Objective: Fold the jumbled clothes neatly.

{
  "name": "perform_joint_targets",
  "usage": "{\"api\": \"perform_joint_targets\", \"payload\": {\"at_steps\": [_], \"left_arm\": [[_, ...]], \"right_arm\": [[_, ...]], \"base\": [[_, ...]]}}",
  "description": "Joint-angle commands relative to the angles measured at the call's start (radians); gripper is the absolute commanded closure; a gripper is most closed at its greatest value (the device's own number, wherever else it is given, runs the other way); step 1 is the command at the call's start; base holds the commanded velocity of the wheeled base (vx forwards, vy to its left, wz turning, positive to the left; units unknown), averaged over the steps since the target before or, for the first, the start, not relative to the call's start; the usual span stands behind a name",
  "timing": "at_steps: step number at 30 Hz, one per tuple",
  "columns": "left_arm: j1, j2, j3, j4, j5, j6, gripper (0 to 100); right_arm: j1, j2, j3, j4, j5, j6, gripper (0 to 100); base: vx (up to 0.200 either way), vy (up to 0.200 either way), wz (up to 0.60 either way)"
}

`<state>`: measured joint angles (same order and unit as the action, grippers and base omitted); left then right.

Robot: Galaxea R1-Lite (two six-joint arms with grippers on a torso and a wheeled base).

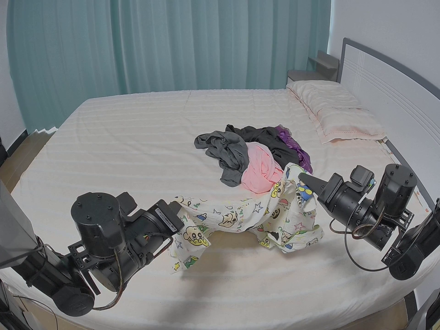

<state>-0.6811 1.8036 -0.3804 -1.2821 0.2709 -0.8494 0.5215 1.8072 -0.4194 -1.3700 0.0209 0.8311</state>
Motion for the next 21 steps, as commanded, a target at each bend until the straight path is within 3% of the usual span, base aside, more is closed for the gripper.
{"api": "perform_joint_targets", "payload": {"at_steps": [1, 21], "left_arm": [[-0.006, -0.01, 0.002, 0.0, 0.033, 0.0, 100], [-0.029, -0.038, 0.021, -0.002, 0.099, 0.003, 100]], "right_arm": [[0.002, -0.025, 0.001, 0.002, -0.001, -0.001, 100], [0.006, -0.045, 0.002, 0.012, -0.007, -0.004, 100]], "base": [[0.0, 0.0, 0.0], [0.0, 0.0, 0.0]]}}
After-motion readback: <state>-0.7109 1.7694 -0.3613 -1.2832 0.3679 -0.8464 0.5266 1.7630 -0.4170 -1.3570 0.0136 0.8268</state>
